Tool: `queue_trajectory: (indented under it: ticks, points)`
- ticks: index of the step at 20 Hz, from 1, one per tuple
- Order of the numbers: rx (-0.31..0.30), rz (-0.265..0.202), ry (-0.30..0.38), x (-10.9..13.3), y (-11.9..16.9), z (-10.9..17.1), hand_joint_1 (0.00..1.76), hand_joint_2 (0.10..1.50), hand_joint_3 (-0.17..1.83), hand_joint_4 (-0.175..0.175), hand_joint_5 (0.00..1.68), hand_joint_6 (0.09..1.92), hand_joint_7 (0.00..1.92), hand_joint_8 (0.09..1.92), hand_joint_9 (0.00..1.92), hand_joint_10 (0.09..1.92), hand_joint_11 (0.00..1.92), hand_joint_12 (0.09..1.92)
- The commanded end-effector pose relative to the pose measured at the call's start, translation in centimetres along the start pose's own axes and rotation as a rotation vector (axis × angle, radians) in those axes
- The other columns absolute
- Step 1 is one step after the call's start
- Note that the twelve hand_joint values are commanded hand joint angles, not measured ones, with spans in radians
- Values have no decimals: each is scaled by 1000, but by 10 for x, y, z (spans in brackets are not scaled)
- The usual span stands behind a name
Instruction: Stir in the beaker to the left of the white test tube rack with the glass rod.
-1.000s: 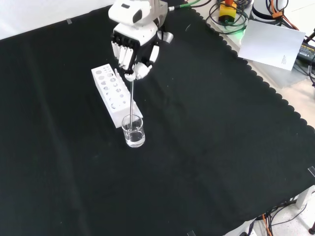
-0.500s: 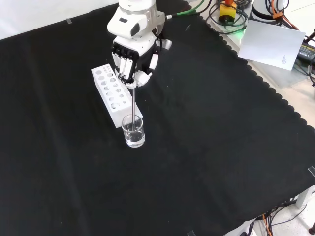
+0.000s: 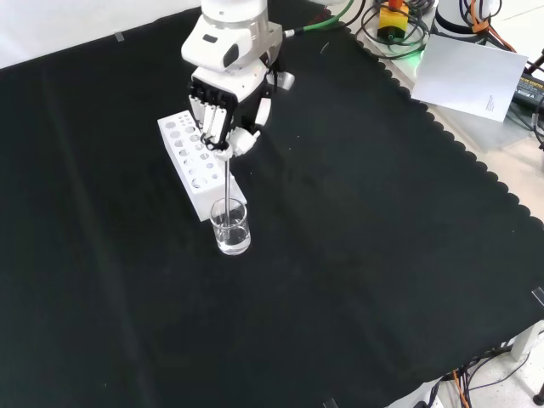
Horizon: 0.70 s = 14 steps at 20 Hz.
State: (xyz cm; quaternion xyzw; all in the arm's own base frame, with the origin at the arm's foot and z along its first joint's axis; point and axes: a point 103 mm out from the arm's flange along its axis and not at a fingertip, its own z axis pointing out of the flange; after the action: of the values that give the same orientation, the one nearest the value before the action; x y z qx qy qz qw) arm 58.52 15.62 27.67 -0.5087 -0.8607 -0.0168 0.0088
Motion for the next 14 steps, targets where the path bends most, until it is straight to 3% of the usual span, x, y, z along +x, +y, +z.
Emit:
queue_trajectory:
  ticks: [1,9,14]
  points:
    - [21,-4,3,-13,8,9,1287,788,622,-175,1064,721,1065,1321,1672,1038,1618,1034]
    - [30,42,-21,-37,-20,4,1287,787,622,-175,1065,720,1065,1322,1672,1038,1618,1035]
    - [25,31,-28,-27,-25,-3,1287,787,623,-175,1065,720,1065,1322,1672,1038,1618,1035]
